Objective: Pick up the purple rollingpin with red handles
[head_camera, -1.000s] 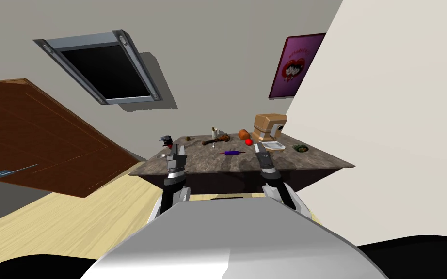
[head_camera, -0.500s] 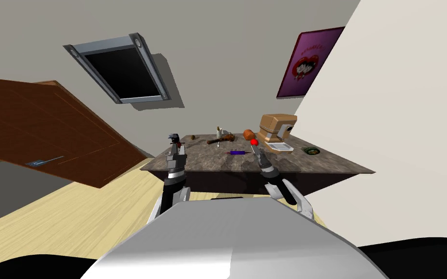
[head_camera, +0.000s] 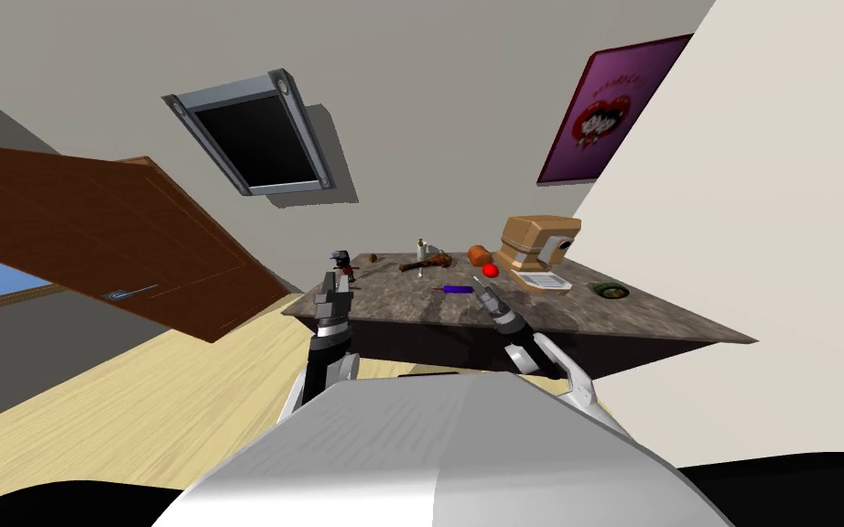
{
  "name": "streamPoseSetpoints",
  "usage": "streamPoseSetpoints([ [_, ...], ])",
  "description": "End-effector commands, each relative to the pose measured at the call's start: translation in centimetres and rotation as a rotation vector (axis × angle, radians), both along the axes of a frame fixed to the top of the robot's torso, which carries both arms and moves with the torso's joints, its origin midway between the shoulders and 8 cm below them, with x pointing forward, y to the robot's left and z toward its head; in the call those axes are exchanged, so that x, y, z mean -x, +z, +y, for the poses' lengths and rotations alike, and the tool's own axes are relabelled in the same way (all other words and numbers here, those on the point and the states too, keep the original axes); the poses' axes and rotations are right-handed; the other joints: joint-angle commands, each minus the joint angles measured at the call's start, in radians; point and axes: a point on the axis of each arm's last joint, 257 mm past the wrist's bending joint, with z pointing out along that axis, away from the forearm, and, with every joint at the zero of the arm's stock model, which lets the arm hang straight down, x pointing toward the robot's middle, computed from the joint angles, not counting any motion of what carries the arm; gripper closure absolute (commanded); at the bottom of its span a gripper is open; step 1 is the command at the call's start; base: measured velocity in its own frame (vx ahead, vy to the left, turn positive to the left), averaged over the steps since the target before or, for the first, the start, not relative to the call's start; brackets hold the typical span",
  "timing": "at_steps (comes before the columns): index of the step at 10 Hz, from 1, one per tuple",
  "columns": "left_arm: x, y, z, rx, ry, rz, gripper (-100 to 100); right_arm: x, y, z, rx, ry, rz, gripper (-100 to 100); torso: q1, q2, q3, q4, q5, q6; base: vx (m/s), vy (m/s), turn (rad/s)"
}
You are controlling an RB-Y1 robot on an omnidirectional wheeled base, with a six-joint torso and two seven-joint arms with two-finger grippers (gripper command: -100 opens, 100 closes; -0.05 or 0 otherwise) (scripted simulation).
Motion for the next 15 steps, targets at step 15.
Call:
streamPoseSetpoints([
  [15,0.0,0.0,0.0,0.0,0.0,0.0,0,-3.2,-14.0,-8.8,0.714,-0.034,0.183,-100,-0.001,0.0,0.0,0.0,0.0,0.001,0.006,0.081,0.127],
])
